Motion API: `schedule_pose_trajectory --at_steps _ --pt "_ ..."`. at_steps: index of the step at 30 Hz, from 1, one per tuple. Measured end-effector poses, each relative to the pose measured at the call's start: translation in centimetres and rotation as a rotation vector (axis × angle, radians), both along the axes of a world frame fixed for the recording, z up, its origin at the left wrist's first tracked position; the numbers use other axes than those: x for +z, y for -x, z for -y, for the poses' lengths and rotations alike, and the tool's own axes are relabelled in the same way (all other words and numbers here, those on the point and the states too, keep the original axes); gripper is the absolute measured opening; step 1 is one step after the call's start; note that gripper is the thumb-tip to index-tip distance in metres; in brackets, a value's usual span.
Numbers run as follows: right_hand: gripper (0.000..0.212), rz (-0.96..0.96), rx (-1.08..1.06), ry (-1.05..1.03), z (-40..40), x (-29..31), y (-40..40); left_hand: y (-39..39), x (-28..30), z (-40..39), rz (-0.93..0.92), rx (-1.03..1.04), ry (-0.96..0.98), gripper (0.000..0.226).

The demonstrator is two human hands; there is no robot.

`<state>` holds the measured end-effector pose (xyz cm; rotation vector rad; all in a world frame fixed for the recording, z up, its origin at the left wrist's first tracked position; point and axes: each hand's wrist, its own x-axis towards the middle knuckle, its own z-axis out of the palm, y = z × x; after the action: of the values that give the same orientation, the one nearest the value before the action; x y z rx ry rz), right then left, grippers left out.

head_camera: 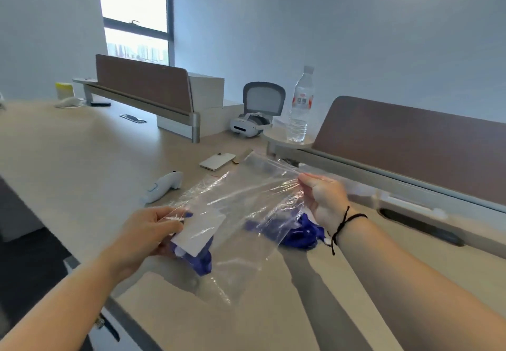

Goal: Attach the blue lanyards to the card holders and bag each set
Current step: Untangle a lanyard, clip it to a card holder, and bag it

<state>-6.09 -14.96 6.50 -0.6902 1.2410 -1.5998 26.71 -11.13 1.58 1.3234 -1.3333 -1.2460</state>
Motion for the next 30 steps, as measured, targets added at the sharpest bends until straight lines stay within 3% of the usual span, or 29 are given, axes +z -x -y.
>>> schedule_pose_trajectory --at_steps 7,13,21,23,25,28,30 --pt "0.007 -0.026 0.055 -0.099 9.7 -2.2 -6.2 -4.7 -0.5 4.9 0.018 0.216 0.018 0.020" --pt "0.018 -0.226 0.051 -0.205 13.2 -5.5 -8.5 -5.4 -2.0 6.8 0.281 0.265 0.068 0.022" --pt "0.107 -0.204 0.030 -0.160 14.6 -6.5 -7.4 -5.3 -3.5 7.6 0.751 0.274 0.294 0.045" --pt "0.118 -0.277 -0.022 -0.171 14.6 -6.2 -7.1 -4.9 -3.3 7.4 0.885 0.283 0.373 0.042" --pt "0.107 -0.503 -0.093 -0.145 13.8 -5.6 -7.3 -4.1 -3.2 6.9 0.978 0.279 0.514 0.030" --pt "0.065 -1.091 -0.109 0.031 10.7 -4.9 -9.6 -2.5 -3.3 6.4 1.070 0.227 0.804 0.013" --pt "0.042 -1.314 0.117 0.176 7.3 -5.2 -12.4 -1.3 -3.4 6.2 1.102 0.058 0.684 0.030"
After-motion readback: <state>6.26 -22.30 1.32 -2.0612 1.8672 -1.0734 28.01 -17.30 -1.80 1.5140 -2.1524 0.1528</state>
